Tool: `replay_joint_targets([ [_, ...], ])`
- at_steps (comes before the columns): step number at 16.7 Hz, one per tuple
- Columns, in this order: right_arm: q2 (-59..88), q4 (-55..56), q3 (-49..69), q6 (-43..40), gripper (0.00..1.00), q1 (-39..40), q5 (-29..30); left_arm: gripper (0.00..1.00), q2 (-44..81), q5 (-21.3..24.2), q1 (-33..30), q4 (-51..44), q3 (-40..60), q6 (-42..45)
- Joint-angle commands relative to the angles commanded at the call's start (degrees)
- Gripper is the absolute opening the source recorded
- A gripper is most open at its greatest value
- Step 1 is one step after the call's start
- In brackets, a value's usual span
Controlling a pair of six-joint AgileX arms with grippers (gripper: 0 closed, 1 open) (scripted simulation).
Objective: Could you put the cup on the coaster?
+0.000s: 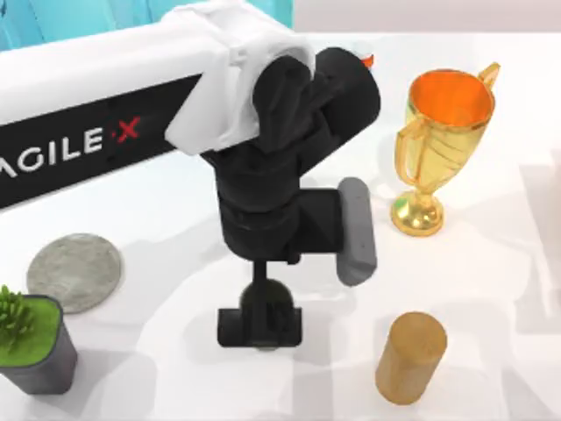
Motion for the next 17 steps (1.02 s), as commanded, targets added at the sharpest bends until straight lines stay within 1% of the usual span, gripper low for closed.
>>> replay_joint_targets([
  [6, 0.00, 0.00, 0.00, 0.00, 1.00, 0.00, 0.00, 1.00, 0.04, 0.00, 0.20, 1.04, -1.06, 0.00],
  [8, 0.00, 0.00, 0.00, 0.00, 1.00, 0.00, 0.00, 1.00, 0.88, 0.01, 0.16, 4.30, -3.72, 0.07],
  [13, 0.00, 0.00, 0.00, 0.00, 1.00, 0.00, 0.00, 1.00, 4.39, 0.01, 0.37, 18.25, -13.17, 0.27],
  [15, 0.00, 0.00, 0.00, 0.00, 1.00, 0.00, 0.00, 1.00, 5.34, 0.02, 0.29, 21.11, -15.60, 0.29],
  [17, 0.00, 0.00, 0.00, 0.00, 1.00, 0.00, 0.00, 1.00, 5.58, 0.03, 0.20, 21.66, -16.07, 0.29],
])
